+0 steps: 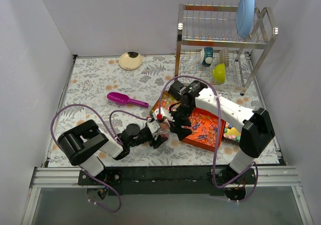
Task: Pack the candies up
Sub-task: Screw the bottle lid onto the packing bottle.
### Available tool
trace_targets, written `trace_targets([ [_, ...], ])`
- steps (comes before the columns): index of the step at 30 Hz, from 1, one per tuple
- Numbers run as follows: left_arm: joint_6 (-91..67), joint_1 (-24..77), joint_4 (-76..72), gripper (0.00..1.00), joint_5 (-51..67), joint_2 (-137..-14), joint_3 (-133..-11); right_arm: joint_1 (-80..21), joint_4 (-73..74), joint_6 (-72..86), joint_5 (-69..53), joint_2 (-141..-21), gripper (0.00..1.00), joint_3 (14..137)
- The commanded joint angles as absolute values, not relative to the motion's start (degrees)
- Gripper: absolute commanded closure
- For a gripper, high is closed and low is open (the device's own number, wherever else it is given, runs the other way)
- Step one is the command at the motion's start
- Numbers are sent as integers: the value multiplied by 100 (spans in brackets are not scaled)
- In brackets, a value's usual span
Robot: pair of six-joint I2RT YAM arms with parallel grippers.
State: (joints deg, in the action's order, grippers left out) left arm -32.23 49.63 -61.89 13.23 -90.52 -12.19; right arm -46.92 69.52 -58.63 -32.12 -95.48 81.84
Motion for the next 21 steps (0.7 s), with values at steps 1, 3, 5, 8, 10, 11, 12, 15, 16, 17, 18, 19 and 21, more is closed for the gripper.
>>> trace_targets([
  [1,-3208,4904,-5432,100,1134,-9176,-1169,-4465,6988,-5661,-3393,-9430,30,8497],
  [3,-3208,4896,-5414,100,1160,-9176,-1169,-4404,6847,-5616,-3340,-9553,30,8700],
  [5,-3199,4904,-5414,100,1186,-9167,-1169,-4412,6777,-5607,-3374,-9790,30,9025],
  [8,-3190,4904,-5405,100,1222,-9149,-1169,-4430,6829,-5651,-3568,-10203,29,9516],
  [10,-3182,4896,-5405,100,1213,-9141,-1169,-4473,6847,-5651,-3699,-10458,29,9728],
  [11,-3182,4896,-5388,100,1204,-9141,-1160,-4526,6881,-5669,-3744,-10529,29,9904],
  [12,-3182,4896,-5405,100,1204,-9123,-1160,-4552,6925,-5721,-3779,-10651,29,9992],
  [15,-3182,4904,-5423,100,1213,-9105,-1134,-4676,7022,-5783,-3928,-10784,28,10116],
  [16,-3182,4904,-5414,100,1213,-9097,-1142,-4711,7040,-5792,-3946,-10802,28,10116],
  [17,-3182,4904,-5414,100,1213,-9097,-1134,-4763,7040,-5801,-3955,-10810,28,10108],
  [18,-3182,4904,-5423,100,1204,-9097,-1134,-4781,7075,-5818,-3964,-10819,28,10099],
  [19,-3182,4896,-5423,100,1187,-9088,-1125,-4790,7110,-5818,-3973,-10828,28,10081],
  [21,-3199,4904,-5432,100,1160,-9097,-1125,-4808,7119,-5827,-3964,-10758,28,9985],
])
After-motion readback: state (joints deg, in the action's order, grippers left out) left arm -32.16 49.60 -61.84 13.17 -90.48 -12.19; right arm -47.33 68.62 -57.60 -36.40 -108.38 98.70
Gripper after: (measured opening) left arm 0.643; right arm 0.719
